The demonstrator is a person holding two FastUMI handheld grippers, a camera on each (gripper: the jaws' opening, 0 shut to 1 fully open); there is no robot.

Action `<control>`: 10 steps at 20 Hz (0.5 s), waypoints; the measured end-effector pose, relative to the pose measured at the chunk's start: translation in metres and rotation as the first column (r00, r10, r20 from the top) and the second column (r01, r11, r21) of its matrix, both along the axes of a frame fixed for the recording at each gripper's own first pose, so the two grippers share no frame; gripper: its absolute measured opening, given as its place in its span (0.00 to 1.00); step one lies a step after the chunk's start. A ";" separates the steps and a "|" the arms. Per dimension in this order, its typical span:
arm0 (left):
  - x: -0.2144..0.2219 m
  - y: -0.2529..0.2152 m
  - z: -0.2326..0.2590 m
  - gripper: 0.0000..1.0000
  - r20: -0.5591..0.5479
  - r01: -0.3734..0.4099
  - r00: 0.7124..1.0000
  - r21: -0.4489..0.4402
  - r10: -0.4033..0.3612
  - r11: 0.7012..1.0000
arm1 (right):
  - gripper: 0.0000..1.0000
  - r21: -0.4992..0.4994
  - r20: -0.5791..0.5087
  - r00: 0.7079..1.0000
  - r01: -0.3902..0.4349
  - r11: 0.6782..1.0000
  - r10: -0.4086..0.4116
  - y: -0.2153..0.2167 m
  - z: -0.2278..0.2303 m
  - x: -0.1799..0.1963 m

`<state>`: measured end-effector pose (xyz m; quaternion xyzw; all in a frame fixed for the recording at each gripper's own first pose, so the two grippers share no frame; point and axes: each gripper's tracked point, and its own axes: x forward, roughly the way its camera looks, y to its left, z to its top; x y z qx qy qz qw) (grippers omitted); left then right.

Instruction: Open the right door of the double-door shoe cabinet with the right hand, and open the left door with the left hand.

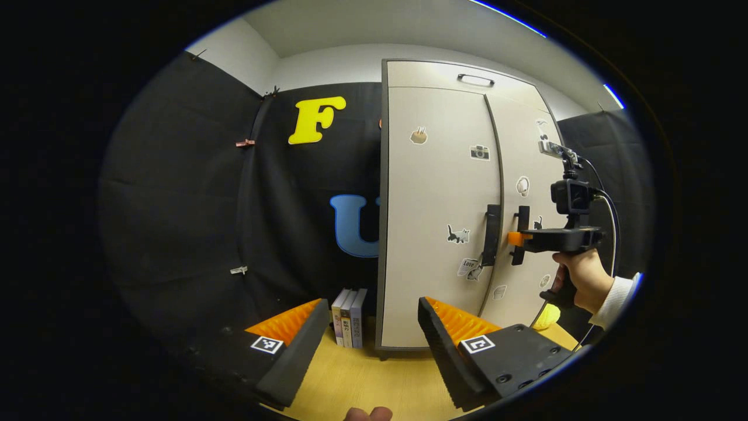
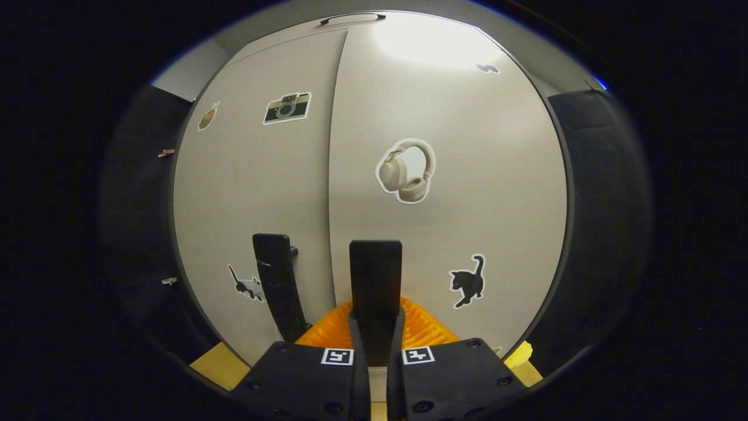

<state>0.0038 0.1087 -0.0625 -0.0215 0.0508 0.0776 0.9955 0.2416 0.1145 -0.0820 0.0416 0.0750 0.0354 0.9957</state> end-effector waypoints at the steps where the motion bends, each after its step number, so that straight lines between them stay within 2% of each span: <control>1: -0.003 0.000 0.001 0.95 0.002 -0.004 1.000 0.004 0.004 1.000 | 0.11 0.012 0.001 1.000 -0.014 1.000 0.014 0.000 0.000 -0.001; 10: -0.023 -0.008 0.001 0.95 -0.007 -0.033 0.999 0.005 0.033 0.999 | 0.11 0.059 0.012 0.996 -0.086 0.995 0.085 -0.018 0.008 -0.031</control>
